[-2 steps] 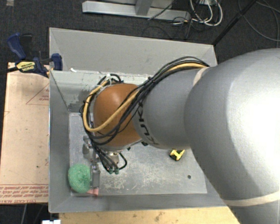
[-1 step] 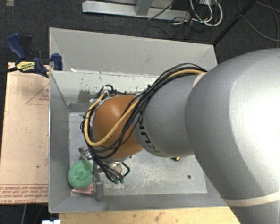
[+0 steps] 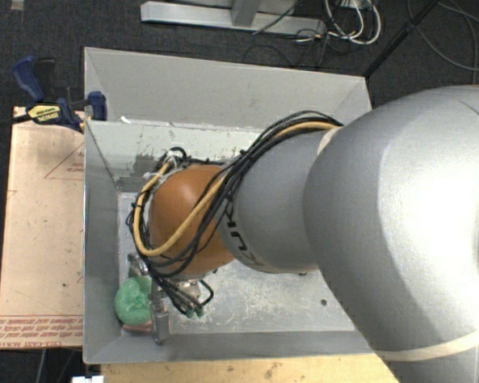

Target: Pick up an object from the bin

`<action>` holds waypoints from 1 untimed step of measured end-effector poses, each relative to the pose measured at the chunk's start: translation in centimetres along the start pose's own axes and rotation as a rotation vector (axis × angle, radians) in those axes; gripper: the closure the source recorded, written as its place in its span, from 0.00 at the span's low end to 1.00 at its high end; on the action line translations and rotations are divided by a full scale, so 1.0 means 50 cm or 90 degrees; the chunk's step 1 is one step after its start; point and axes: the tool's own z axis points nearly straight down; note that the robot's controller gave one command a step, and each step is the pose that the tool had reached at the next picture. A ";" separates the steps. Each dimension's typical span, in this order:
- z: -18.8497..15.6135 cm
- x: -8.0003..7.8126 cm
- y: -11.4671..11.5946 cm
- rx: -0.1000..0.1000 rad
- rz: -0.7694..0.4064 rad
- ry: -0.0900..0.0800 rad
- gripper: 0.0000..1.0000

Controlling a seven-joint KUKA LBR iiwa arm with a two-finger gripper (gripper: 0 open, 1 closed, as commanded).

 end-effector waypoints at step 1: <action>0.008 -0.026 0.024 -0.001 -0.090 0.004 1.00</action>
Offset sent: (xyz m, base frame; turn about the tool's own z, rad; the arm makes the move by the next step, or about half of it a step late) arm 0.0000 0.0000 0.0000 0.0000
